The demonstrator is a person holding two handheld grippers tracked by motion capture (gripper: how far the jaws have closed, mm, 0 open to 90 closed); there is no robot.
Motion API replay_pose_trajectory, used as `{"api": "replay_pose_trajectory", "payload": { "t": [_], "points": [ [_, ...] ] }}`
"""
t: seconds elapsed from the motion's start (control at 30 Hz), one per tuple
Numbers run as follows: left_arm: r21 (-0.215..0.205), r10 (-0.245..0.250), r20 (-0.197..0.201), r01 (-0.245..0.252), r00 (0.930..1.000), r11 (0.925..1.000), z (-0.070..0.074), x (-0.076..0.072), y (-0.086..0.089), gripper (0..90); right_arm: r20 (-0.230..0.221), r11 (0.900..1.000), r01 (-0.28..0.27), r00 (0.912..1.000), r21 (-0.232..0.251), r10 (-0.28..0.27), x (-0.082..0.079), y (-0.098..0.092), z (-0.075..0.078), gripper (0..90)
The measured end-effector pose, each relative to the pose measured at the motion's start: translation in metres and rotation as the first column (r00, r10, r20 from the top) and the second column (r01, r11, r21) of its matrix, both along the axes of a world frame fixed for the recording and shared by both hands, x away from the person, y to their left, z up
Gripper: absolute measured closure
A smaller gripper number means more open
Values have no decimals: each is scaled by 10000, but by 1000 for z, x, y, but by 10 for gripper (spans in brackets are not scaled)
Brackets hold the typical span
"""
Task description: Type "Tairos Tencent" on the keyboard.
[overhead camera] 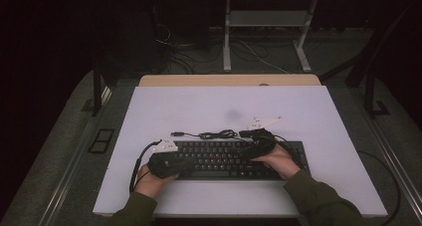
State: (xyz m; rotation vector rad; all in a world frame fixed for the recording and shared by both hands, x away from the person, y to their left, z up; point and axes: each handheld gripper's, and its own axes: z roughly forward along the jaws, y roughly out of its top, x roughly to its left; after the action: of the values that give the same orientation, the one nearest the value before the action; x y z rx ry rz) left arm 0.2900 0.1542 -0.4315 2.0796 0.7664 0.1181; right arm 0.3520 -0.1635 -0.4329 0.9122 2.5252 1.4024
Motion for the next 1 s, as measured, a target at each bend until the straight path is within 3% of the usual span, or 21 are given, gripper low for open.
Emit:
{"api": "replay_pose_trajectory", "payload": {
  "t": [0.4,1.0],
  "points": [
    [-23,-667,-50,667,9978,9978,-2,-4,-14,891,177,9999,41,9998,-148,-38,-1,1,-2,137],
    [236,-1092,-239,1097,9937,9937,-8,-6,-26,891,212,9996,-40,9998,-288,46,0,2,-3,137]
  ]
}}
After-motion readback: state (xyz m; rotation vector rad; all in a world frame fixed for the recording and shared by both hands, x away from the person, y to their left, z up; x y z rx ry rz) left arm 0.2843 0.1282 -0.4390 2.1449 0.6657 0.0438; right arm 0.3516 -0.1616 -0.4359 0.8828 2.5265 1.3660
